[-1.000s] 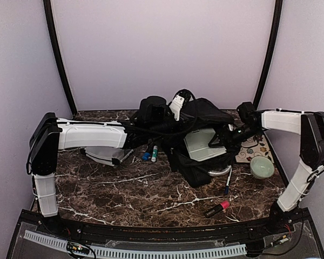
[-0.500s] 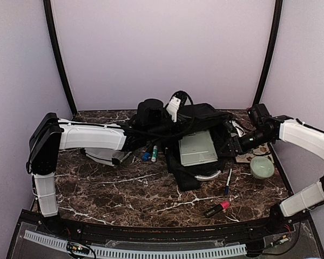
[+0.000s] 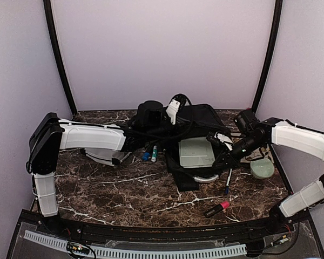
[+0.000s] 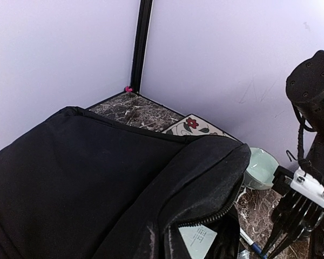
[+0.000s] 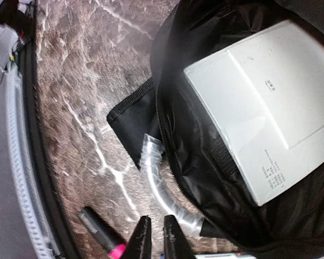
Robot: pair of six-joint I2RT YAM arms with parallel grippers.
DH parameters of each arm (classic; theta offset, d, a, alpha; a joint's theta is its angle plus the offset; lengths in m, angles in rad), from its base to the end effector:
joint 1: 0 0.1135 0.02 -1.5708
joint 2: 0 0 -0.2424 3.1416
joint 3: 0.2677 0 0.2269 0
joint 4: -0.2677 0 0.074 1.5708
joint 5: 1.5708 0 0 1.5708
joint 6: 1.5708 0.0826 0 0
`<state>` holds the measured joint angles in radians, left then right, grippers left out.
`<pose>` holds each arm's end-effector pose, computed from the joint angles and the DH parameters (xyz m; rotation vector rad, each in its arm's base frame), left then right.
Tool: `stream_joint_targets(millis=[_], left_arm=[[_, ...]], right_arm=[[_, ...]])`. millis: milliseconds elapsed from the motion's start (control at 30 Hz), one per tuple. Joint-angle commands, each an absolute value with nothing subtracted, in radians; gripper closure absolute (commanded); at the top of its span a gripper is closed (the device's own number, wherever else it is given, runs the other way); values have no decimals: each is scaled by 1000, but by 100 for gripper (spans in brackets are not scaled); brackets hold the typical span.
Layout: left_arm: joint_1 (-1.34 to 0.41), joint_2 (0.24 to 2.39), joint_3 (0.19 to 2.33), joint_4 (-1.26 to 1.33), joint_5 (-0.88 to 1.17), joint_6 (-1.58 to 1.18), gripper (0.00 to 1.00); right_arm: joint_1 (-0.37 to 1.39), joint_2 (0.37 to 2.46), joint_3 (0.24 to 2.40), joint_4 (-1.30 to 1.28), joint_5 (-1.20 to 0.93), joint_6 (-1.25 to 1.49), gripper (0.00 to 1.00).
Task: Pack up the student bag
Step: Adjust the book in the largest pocket of the bag.
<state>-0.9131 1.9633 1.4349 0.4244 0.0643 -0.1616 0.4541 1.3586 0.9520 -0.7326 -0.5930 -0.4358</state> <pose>0.2938 -0.3891 0.2627 0.6887 1.6077 -0.8547 0.2074 0.1526 0.1896 -1.2803 2.2792 0.8021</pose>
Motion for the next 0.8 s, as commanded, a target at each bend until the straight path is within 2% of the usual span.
stream_joint_targets(millis=[0, 167, 233, 300, 333, 433, 767], left_arm=[[-896, 1888, 1434, 513, 73, -174, 100], [-895, 1883, 1443, 506, 100, -182, 100], [-895, 1880, 1449, 497, 108, -181, 100], [-894, 1877, 1454, 490, 113, -181, 100], [-896, 1875, 1454, 488, 114, -182, 100], [-895, 1873, 1454, 486, 119, -185, 100], [-894, 1874, 1472, 464, 147, -180, 100]], right_arm=[[524, 1362, 952, -611, -318, -474, 95], [585, 1428, 998, -521, -115, -556, 97], [606, 1454, 1002, -505, -88, -610, 93], [638, 1483, 999, -496, -48, -652, 72], [651, 1499, 995, -481, -11, -661, 65], [677, 1533, 983, -431, 52, -693, 54], [710, 1633, 973, -256, 214, -753, 59]])
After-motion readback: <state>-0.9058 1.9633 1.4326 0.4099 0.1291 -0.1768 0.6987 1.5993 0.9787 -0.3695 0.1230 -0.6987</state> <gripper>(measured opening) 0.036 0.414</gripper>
